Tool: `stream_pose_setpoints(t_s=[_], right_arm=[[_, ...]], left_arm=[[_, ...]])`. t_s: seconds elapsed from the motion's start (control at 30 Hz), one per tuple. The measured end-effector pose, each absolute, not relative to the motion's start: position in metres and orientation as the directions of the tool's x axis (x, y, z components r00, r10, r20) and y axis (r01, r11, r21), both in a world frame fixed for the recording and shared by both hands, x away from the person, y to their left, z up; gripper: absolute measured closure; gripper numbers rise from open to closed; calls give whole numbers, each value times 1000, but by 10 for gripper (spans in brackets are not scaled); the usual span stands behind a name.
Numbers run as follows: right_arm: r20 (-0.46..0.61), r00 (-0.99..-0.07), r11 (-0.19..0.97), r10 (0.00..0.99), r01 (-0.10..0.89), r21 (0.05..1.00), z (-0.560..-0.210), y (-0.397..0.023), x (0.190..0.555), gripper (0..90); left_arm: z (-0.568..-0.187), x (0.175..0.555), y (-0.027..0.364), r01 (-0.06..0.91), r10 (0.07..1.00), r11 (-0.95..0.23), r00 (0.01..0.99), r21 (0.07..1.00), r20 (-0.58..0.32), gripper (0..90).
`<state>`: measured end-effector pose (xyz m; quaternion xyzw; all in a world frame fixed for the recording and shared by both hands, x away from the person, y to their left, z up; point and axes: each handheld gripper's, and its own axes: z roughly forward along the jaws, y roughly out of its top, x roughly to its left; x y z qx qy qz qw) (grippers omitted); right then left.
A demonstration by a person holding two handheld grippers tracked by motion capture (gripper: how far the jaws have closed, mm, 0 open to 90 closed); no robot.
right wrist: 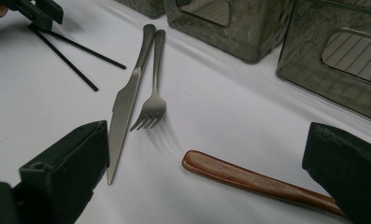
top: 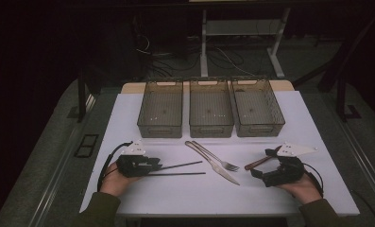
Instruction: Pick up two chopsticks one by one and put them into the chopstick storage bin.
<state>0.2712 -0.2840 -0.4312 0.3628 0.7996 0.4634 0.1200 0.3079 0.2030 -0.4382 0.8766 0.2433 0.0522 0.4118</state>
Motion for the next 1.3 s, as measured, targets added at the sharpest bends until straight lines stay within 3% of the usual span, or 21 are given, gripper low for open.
stream_pose_setpoints(t_s=[0.43,1.3], right_arm=[[144,-709,311,690,469,827,-432,-284,271,4],[137,-713,320,687,466,825,-432,-284,270,4]], left_arm=[[-449,314,198,359,436,-605,896,710,-81,800],[-451,320,202,275,352,-622,935,733,-52,851]])
